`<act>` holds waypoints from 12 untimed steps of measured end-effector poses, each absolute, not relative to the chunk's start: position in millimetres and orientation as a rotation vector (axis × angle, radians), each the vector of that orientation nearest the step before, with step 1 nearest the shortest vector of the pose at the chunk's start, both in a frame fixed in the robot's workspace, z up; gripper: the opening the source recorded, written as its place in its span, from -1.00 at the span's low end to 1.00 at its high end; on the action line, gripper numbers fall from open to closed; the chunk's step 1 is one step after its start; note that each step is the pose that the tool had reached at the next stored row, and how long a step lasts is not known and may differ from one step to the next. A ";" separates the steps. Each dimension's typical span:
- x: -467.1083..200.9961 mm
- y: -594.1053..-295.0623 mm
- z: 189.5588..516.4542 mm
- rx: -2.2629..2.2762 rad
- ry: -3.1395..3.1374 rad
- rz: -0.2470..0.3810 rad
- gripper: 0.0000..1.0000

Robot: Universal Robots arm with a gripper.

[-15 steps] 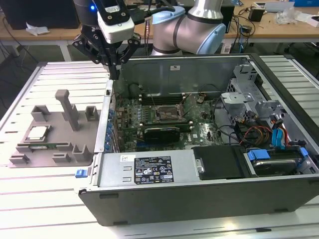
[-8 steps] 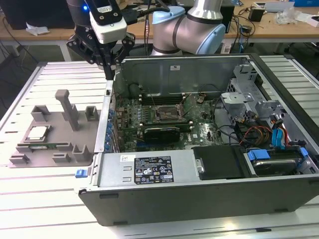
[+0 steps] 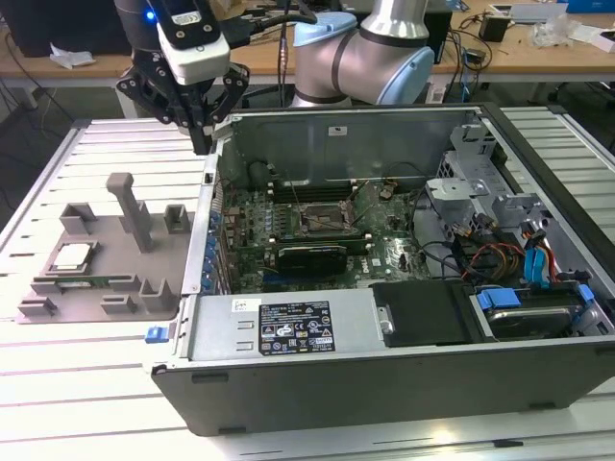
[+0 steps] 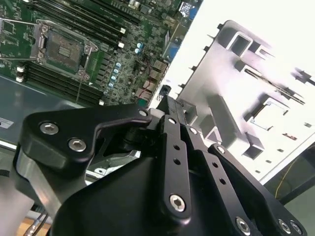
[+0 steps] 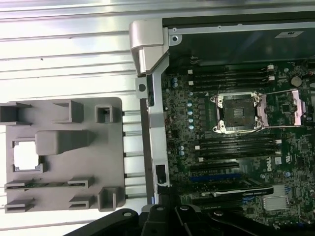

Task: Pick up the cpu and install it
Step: 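Reach for the cpu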

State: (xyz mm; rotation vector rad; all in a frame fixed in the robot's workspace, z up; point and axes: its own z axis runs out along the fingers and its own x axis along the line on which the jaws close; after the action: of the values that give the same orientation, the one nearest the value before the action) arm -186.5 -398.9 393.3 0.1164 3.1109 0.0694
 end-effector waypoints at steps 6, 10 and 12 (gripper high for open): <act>-199.6 -398.8 393.2 0.116 3.111 0.070 -0.79; -205.9 -398.9 393.1 0.116 3.111 0.071 -0.79; -209.4 -398.9 393.1 0.116 3.111 0.071 -0.79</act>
State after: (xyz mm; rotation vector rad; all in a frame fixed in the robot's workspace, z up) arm -209.4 -398.9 393.1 0.1165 3.1108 0.0713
